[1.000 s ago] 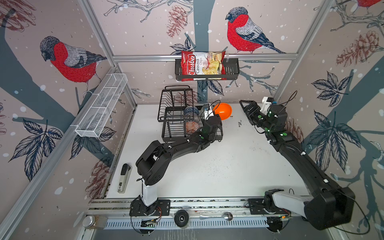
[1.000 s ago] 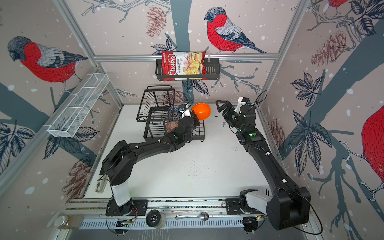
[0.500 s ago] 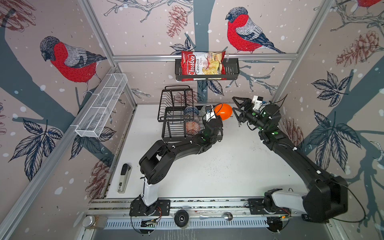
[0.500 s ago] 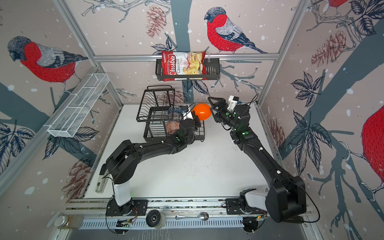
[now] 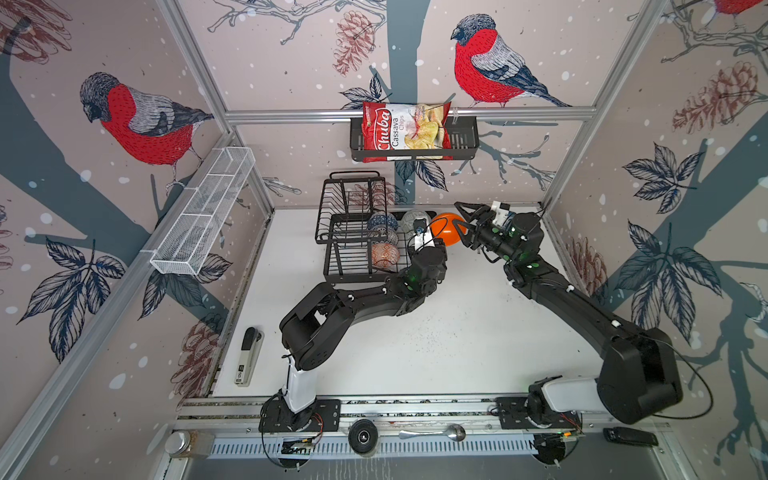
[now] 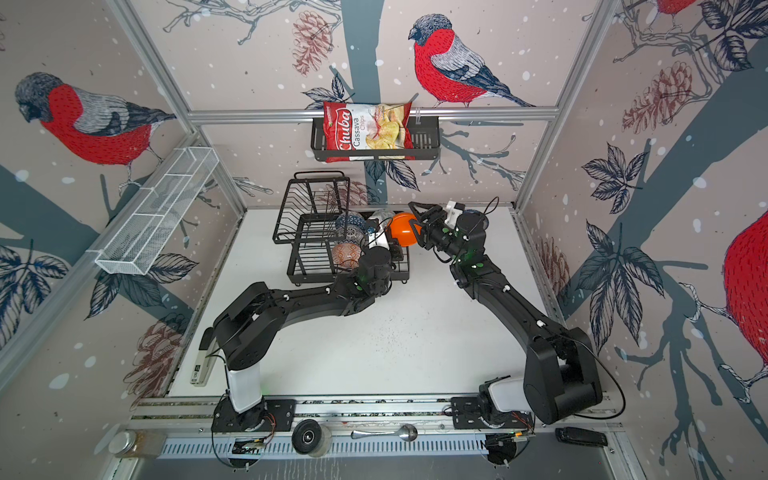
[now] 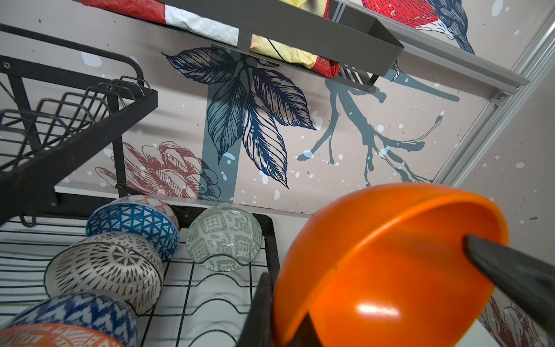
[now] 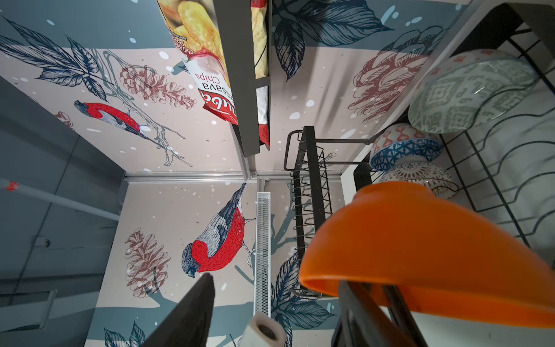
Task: Load bowls into a dish rack
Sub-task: Pick up the bowl from the top-right of the table.
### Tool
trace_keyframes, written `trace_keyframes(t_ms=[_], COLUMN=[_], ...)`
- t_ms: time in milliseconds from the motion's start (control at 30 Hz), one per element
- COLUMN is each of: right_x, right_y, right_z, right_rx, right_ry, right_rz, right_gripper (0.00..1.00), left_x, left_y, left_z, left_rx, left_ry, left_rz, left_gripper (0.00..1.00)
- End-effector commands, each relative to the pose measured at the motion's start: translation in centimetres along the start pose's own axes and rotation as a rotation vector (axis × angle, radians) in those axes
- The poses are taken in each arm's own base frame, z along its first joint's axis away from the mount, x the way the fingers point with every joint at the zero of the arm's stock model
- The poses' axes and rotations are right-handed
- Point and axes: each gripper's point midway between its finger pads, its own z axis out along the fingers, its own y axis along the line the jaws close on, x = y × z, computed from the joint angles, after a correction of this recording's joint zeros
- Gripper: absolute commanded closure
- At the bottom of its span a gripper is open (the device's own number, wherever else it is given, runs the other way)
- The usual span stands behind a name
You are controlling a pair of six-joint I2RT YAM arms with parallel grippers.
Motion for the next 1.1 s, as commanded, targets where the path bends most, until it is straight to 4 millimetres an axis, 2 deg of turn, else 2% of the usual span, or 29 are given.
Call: trace_keyframes(t_ms=[0, 367, 733, 900, 1067], right_x=[-0.6, -0.6, -0.1, -0.2, -0.1], right_y=[0.6, -0.8, -0.5, 0.1, 0.3], right_z=[0.5, 1.3, 0.7, 0.1, -0.1], right_rx=[-0.029, -0.013, -0.02, -0.028, -0.033], right_ry=[-0.038, -0.077, -0.089, -0.107, -0.107], right_rz=[0.032, 0.095, 0.081, 0.06, 0.052], right_gripper=[0.37, 0.62, 0.92, 0.99, 1.0], left_x=[-2.6, -3.1, -3.6, -3.6, -3.8], left_y=[-0.5, -0.1, -0.5, -0.3, -0.5], left_z=[-0.6, -2.5, -3.0, -3.1, -3.1], left_rx=[0.017, 0.024, 0.023, 0.012, 0.021], left_ry=[-0.089, -0.152, -0.169, -0.149, -0.14], left_rz=[-0.052, -0.046, -0.013, -0.024, -0.029], left_gripper=[1.0, 1.0, 1.0, 0.99, 0.92])
